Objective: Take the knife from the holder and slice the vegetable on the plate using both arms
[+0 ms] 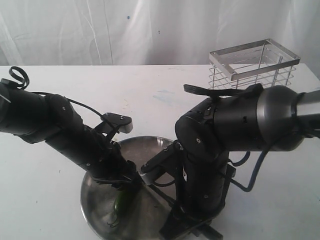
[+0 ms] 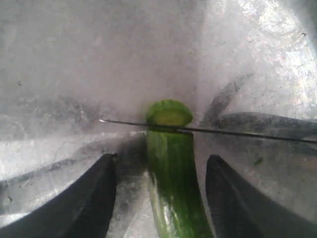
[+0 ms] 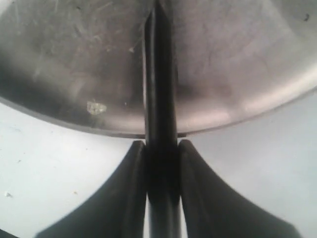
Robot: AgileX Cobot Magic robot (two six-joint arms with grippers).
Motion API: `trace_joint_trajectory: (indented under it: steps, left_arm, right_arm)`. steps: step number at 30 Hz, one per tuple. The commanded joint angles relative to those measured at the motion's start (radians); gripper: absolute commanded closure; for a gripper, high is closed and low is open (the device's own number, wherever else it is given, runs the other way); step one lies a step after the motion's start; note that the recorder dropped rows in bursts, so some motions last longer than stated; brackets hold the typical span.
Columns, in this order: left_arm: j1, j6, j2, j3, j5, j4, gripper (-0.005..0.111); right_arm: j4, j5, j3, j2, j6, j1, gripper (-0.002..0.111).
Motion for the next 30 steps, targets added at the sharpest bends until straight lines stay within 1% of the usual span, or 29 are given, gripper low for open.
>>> trace_joint_trajectory:
  steps: [1,5,11,30]
  left_arm:
    - [0.000,-0.010,0.036,0.022,0.088,0.032,0.048]
    - [0.000,-0.010,0.036,0.022,0.111,0.032,0.048]
    - [0.000,-0.010,0.036,0.022,0.133,0.034,0.060]
    - [0.000,-0.010,0.036,0.022,0.132,0.006,0.060]
  right_arm:
    - [-0.016,0.010,-0.007,-0.002,-0.001,0.001,0.108]
    - [-0.016,0.013,-0.024,-0.002,-0.001,0.001,0.108]
    - [-0.016,0.006,-0.076,-0.002,-0.001,0.001,0.108]
    - [0.006,0.007,-0.127,0.076,-0.001,0.020,0.108]
